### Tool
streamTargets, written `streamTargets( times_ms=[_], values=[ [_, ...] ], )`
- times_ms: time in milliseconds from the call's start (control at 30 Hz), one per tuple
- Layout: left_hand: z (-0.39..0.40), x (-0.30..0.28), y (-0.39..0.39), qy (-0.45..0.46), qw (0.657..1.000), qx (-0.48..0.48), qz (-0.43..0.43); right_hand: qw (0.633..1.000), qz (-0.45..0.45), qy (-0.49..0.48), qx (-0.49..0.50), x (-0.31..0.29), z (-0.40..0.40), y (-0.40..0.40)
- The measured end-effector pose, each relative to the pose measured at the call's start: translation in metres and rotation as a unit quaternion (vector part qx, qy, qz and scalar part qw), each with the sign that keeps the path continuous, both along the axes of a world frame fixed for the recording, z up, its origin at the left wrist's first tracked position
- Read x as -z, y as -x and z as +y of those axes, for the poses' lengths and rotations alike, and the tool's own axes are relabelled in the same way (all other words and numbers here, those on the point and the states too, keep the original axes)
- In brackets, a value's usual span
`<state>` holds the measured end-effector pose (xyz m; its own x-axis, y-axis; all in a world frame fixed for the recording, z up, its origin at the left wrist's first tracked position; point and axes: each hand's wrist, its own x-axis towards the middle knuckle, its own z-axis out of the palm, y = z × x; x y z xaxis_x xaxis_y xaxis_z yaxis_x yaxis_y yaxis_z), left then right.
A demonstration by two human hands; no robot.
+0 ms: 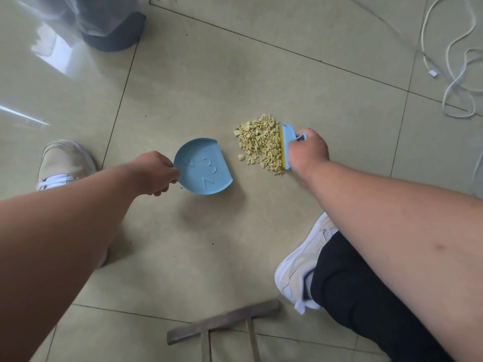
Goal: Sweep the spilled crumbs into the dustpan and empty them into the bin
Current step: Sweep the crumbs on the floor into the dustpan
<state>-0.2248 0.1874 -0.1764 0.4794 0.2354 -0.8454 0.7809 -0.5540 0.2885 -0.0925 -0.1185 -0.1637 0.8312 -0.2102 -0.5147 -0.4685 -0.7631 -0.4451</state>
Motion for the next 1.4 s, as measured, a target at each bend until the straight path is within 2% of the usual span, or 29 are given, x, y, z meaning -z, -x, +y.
streamTargets(
  times_ms=[233,333,400,500,633,700,867,1033,1233,1400],
  values=[
    [-0.002,-0.002,-0.002,-0.001,1.000,0.006,-0.005,0.997,-0.025,-0.036,0.062,-0.021,-0.026,-0.040],
    [-0.005,-0.003,-0.002,-0.005,1.000,0.021,0.001,0.983,0.075,-0.154,0.065,-0.026,-0.036,-0.054],
    [-0.006,-0.004,-0.002,-0.005,1.000,0.028,0.005,0.964,0.174,-0.201,0.000,-0.031,-0.040,-0.054],
    [-0.008,-0.003,-0.001,-0.004,0.999,0.037,0.013,0.950,0.236,-0.154,-0.131,-0.025,-0.046,-0.046],
    [-0.012,0.001,0.001,-0.004,0.999,0.044,0.011,0.924,0.220,-0.013,-0.312,-0.002,-0.046,-0.030],
    [-0.013,0.004,0.001,-0.004,0.999,0.042,0.006,0.919,0.191,0.020,-0.344,0.005,-0.042,-0.023],
    [-0.011,0.009,0.000,-0.006,0.999,0.047,-0.005,0.933,0.119,0.026,-0.338,0.016,-0.032,-0.031],
    [-0.004,0.011,0.000,-0.019,0.999,0.033,-0.018,0.965,0.057,-0.012,-0.257,0.016,-0.025,-0.053],
    [0.010,0.009,0.012,-0.030,0.999,0.017,-0.028,0.967,0.099,-0.108,-0.207,0.010,-0.010,-0.052],
    [0.023,0.010,0.027,-0.026,0.999,-0.006,-0.022,0.956,0.131,-0.123,-0.232,0.019,0.019,-0.027]
  ],
)
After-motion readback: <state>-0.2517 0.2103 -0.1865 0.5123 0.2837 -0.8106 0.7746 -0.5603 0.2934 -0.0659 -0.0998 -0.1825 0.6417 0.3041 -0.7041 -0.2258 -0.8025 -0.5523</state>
